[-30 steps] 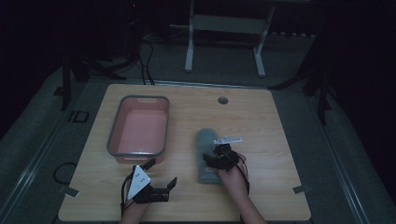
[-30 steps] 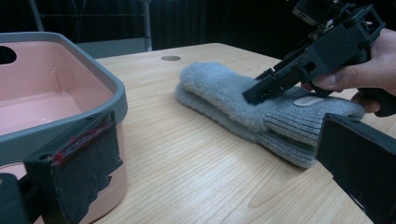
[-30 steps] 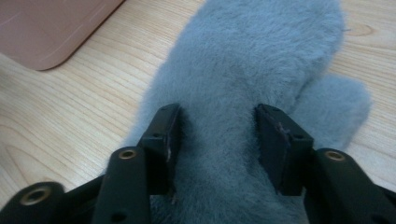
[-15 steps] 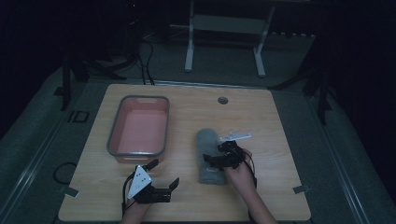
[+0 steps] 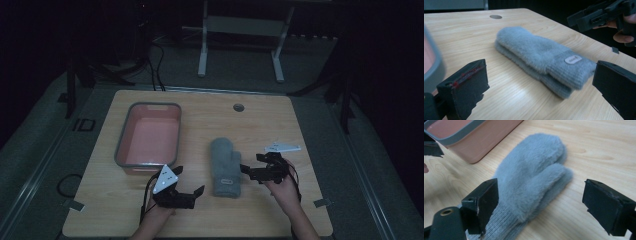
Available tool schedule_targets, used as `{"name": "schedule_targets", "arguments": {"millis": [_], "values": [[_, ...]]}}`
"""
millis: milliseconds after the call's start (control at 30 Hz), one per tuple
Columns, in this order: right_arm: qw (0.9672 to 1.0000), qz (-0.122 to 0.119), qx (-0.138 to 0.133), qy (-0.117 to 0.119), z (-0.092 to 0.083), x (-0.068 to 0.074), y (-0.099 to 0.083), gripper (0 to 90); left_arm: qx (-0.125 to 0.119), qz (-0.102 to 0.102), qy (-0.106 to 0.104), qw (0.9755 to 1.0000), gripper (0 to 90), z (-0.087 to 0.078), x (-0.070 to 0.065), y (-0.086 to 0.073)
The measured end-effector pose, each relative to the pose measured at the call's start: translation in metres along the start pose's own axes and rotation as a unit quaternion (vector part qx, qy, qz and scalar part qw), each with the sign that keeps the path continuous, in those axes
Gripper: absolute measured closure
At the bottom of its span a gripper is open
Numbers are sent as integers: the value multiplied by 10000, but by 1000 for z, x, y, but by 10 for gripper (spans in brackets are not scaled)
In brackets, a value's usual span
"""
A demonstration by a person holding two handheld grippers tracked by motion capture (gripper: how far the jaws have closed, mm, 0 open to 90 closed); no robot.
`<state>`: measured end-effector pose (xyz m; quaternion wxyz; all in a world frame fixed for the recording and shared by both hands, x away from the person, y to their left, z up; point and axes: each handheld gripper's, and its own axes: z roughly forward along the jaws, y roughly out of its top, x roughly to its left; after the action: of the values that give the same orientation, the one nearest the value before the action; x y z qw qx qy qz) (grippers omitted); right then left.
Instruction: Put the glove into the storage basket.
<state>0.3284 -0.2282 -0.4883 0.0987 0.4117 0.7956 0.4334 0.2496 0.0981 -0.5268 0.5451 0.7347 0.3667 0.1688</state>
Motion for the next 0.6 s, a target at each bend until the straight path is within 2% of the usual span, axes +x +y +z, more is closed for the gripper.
{"name": "schedule_targets", "arguments": {"millis": [33, 133, 167, 267, 333, 400, 467, 600], "values": [[9999, -94, 54, 23, 0, 1, -1, 103, 88, 10, -27, 10000, 3, 5, -2, 4], [9998, 24, 180, 128, 7, 2, -3, 104, 297, -166, -147, 9993, 3, 19, -5, 14], [9997, -8, 228, 127, 9, 3, -3, 122, 337, -201, -176, 9991, 3, 23, -6, 16], [9996, 71, 246, 82, 15, 0, -3, 240, 438, -115, -166, 9988, 3, 36, -6, 23], [9995, 210, 180, 153, 18, -3, -2, 323, 457, -296, -246, 9982, 23, 45, -3, 26], [9995, 238, 193, 124, 24, -3, -2, 425, 472, -384, -166, 9980, 123, 55, -1, 28], [9993, 321, 142, 157, 29, -3, -2, 462, 571, -402, -119, 9975, 148, 65, 3, 30], [9991, 346, 250, 58, 41, -2, -3, 448, 1047, -316, 40, 9940, 202, 87, 8, 29]]}}
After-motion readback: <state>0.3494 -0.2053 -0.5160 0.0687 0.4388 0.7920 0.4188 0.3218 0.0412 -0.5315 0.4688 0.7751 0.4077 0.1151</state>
